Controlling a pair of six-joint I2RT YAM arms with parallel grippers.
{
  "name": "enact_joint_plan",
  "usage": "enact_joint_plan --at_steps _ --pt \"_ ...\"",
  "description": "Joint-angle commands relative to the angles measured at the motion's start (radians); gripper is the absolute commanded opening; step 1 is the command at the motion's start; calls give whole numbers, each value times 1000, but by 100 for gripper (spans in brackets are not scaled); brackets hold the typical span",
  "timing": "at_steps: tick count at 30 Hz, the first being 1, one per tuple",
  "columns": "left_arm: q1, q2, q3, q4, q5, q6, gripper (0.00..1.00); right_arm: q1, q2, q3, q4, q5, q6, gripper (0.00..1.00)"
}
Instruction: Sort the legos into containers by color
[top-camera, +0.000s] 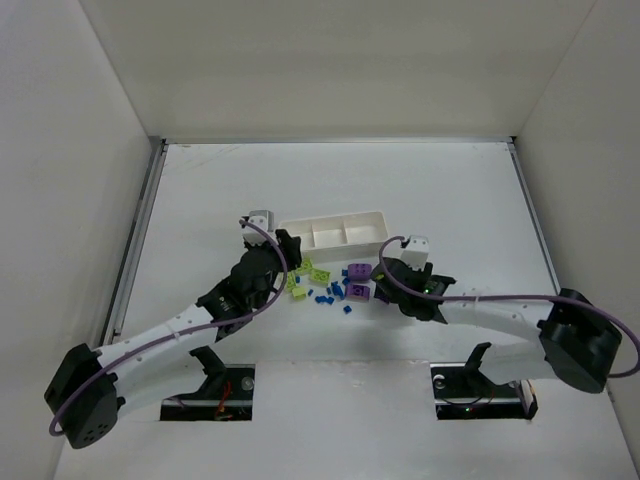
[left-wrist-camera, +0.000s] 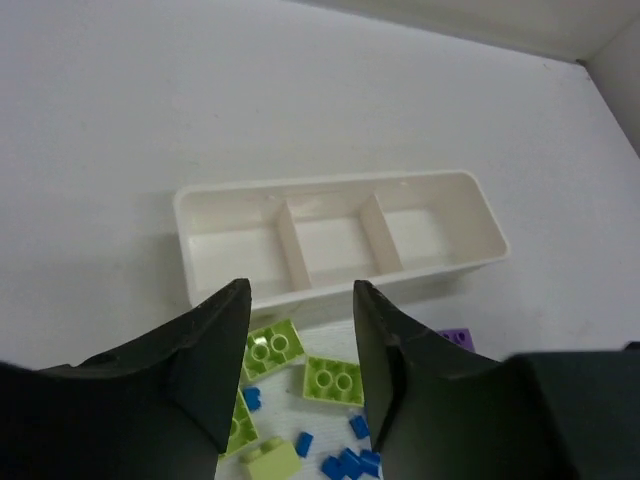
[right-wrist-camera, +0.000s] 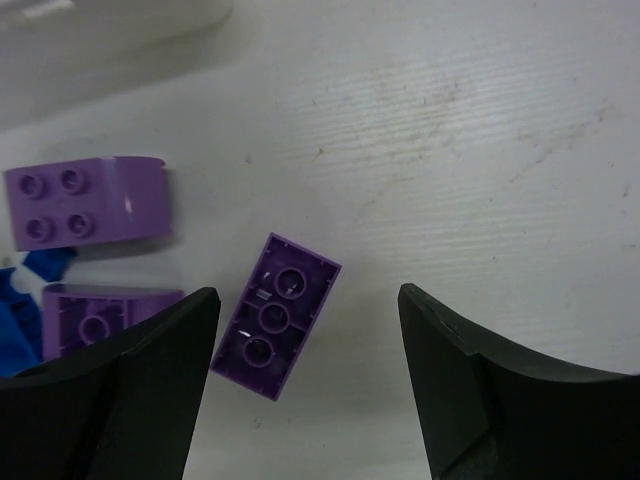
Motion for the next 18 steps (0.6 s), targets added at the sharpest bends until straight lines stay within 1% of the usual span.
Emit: enact_joint_plan --at_steps 1,4,6,7,8,9,10,11,12,13,14,16,18 --pt "-11 54 -42 90 80 -18 31 -3 65 44 56 -22 44 79" --pt "-32 71 -42 105 91 -20 31 -1 121 42 59 -41 87 79" --pt "-49 71 -48 127 86 -13 33 -1 144 39 71 -52 112 77" --pt "-54 75 -53 134 86 -12 33 -1 151 39 86 -53 115 75" --pt "-59 83 -56 145 84 -9 33 -1 158 39 100 -55 114 71" --pt "-59 98 -59 156 86 -4 34 -1 167 39 111 -52 114 61" --pt "-59 100 -59 156 88 -4 34 -1 168 39 111 -50 114 59" --pt "-59 106 -59 159 91 -6 35 -4 170 39 107 -42 117 51" --pt "-59 110 -61 162 94 -10 36 -4 162 36 106 -29 117 42" --pt "-60 114 -61 167 94 -10 36 -3 156 36 106 -21 117 38" --pt "-60 117 -64 173 94 -9 37 -3 136 35 99 -6 111 31" --pt "-62 111 -71 183 94 -6 38 -1 98 48 68 17 95 26" --pt "-49 92 -88 199 94 -7 39 -1 50 91 22 40 62 25"
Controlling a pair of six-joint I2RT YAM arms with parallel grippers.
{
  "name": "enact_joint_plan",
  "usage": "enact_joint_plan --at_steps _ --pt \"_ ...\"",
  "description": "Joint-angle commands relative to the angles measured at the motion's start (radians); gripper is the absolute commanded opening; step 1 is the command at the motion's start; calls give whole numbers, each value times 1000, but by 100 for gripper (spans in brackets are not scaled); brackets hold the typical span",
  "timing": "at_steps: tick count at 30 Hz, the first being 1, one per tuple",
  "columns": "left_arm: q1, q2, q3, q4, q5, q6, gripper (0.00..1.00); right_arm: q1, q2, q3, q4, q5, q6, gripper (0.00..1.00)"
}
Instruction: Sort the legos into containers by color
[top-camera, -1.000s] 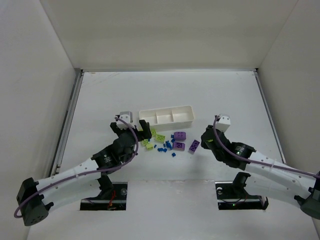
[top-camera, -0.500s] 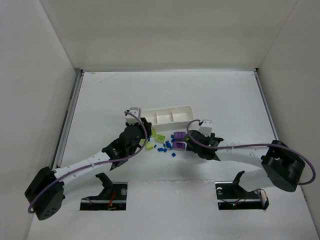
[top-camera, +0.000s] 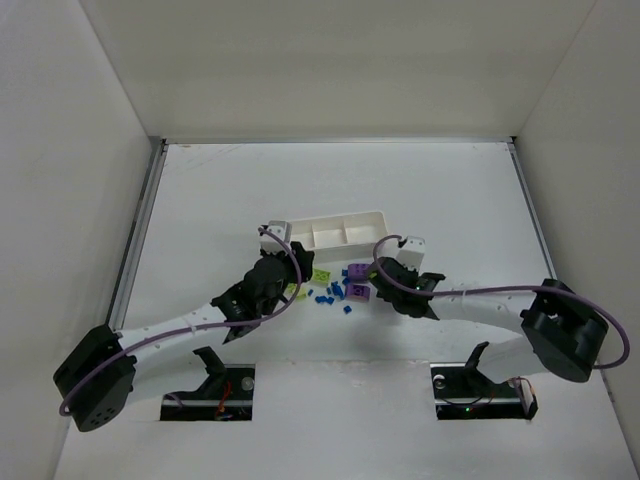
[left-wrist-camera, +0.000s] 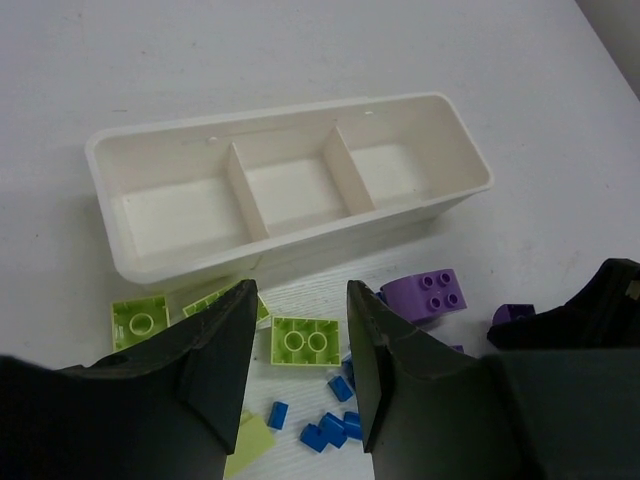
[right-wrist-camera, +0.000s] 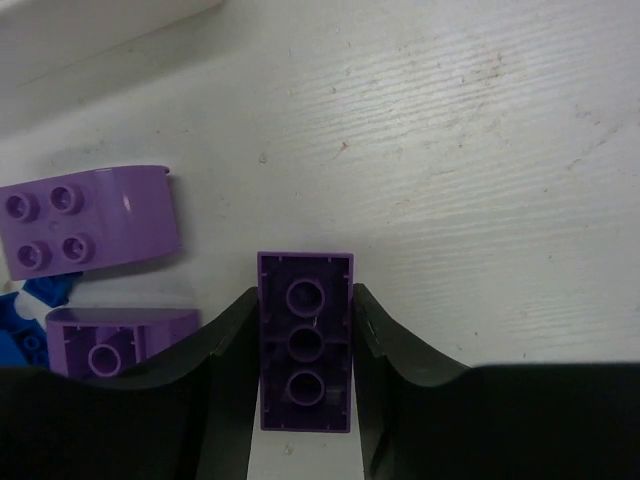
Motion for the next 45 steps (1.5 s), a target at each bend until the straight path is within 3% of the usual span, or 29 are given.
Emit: enact_joint_plan --at_steps 1,4,8,13,19,30,35,40,45 --pt "11 -35 -32 82 7 -2 39 2 -94 98 -43 66 -51 25" --pt "42 -74 -68 106 -1 -13 44 0 -104 198 -3 54 -166 25" --pt "86 -134 -106 120 2 -42 51 -52 75 394 217 -56 -368 26" --pt "117 -160 -132 134 2 -48 54 -78 292 586 302 -129 -411 27" --pt "119 -131 -126 134 6 -53 55 -77 426 701 311 -138 -428 30" --pt "90 -87 -109 142 -4 -42 55 -75 449 678 325 -147 -416 52" --pt "62 -61 -94 143 -14 -25 54 -75 410 634 345 -147 -414 57" --pt "-8 -13 -62 148 -40 13 55 -89 299 531 363 -114 -425 59" --pt "-180 215 67 177 -74 97 66 -169 46 266 391 -55 -414 56"
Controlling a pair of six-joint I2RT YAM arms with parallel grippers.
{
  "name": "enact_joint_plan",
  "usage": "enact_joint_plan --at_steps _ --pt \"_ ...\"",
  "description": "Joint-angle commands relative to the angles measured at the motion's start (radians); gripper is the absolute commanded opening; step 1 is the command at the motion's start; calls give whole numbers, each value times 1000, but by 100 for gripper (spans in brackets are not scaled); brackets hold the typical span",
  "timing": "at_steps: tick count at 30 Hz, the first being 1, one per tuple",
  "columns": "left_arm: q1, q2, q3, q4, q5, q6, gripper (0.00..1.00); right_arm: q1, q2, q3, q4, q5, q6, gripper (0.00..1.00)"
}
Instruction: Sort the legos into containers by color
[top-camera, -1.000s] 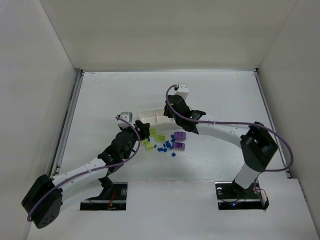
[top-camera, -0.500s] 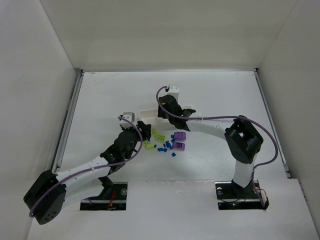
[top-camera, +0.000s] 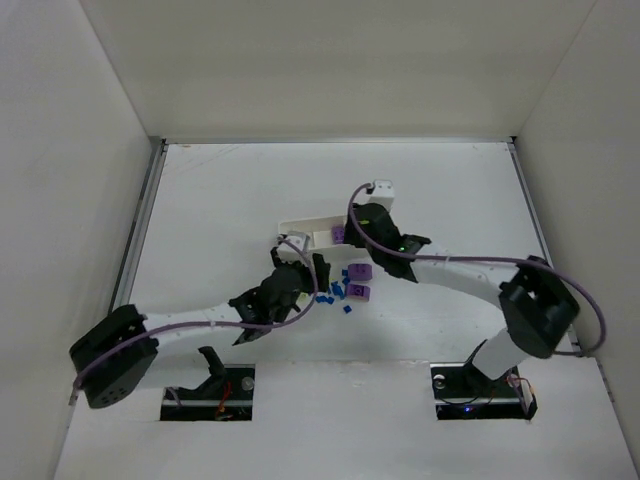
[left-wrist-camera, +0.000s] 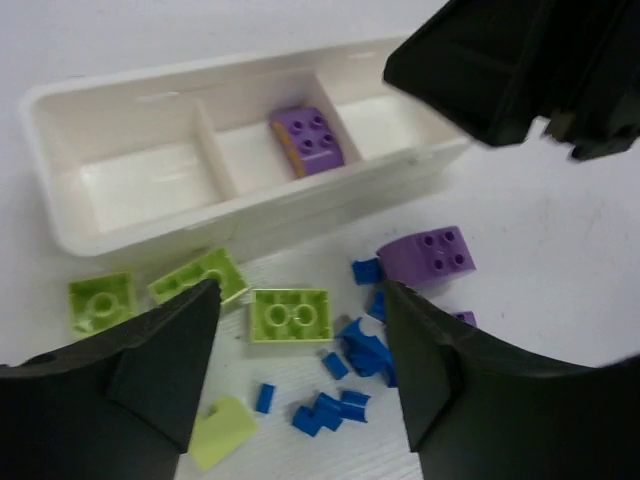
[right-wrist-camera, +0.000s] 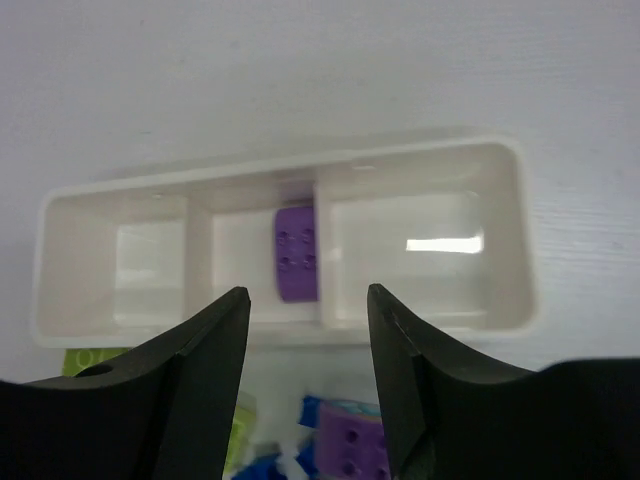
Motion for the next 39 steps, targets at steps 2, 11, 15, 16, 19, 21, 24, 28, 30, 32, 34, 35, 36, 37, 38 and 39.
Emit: enact_joint_plan --at_steps 2,11,15,16,19,21,24,28,30,32,34,35,36,37,38,39 --pt "-169 202 187 50 -47 94 71 -105 -284 -249 92 67 9 56" --pt "-228 483 481 -185 -128 45 84 -233 -435 -484 158 -2 33 80" --pt "-226 532 549 -273 -162 -13 83 -268 -465 -548 216 -60 110 81" --pt "-226 537 569 -309 -174 -42 82 -289 -475 -559 225 -80 122 82" --pt "-226 557 590 -349 -186 -87 81 -322 -502 -574 229 -106 136 82" --pt "-222 584 603 -362 -188 -111 79 -334 -534 -596 230 -101 154 82" --pt "-214 607 610 -371 -193 -143 79 -363 -562 -611 235 -111 173 82" --pt "-211 653 635 -363 -170 -156 79 -362 -573 -616 236 -114 177 82" --pt "-211 670 647 -363 -166 -156 79 -362 -567 -616 241 -120 182 82" --pt "-210 679 649 -356 -174 -157 77 -362 -573 -617 241 -127 182 82" --pt "-203 690 650 -349 -176 -159 76 -362 -582 -622 242 -124 182 82" --pt "-200 693 653 -349 -176 -159 75 -365 -582 -622 245 -127 182 82" --pt "-199 698 655 -349 -176 -157 75 -368 -581 -622 247 -131 182 82" --pt "-197 701 656 -349 -177 -156 74 -368 -582 -622 247 -137 182 82" --pt "-194 709 656 -345 -180 -156 74 -365 -585 -622 247 -140 182 82" --pt "-193 713 658 -342 -180 -156 74 -362 -588 -622 247 -138 181 82"
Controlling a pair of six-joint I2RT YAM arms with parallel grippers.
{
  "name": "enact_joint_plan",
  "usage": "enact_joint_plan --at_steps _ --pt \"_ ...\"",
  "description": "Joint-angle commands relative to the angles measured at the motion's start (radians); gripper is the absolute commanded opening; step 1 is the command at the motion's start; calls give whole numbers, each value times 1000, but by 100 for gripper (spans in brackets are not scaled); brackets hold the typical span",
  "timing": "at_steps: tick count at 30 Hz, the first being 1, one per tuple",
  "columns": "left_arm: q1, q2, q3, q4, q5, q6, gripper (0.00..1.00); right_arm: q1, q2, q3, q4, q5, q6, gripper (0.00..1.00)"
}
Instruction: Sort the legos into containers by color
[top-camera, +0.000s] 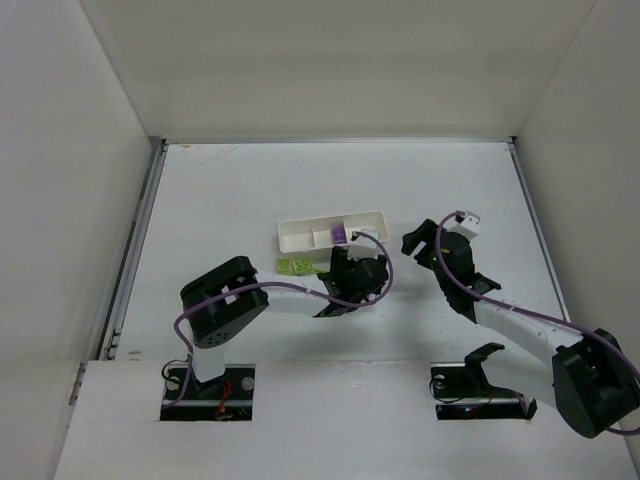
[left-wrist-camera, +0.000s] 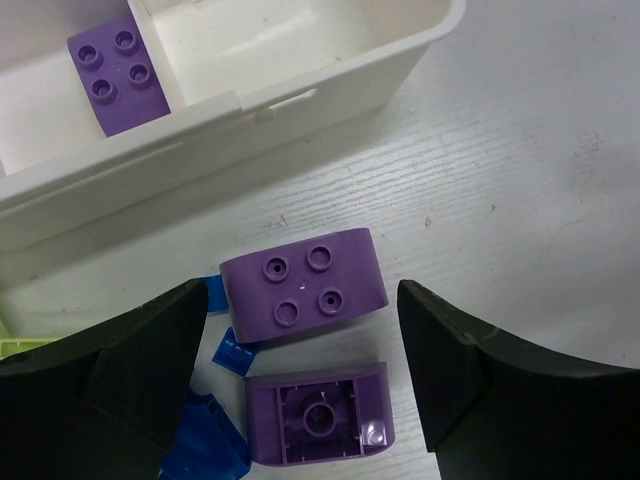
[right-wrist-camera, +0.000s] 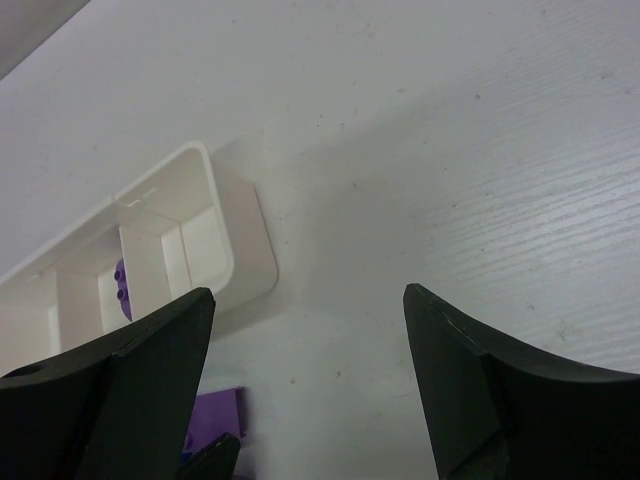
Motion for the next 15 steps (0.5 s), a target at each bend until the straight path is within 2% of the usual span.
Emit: enact_joint_plan --at_steps 1,10,12,15 --pt "14 16 37 22 -22 -13 73 -2 -24 -8 63 -6 6 82" --pt "24 37 46 46 -17 -2 68 -4 -18 -9 76 -25 9 82" --pt "22 31 39 57 -19 -1 61 -2 -14 -6 76 -22 3 82" --pt "13 10 34 62 -17 2 55 -2 -8 -6 76 -17 6 82"
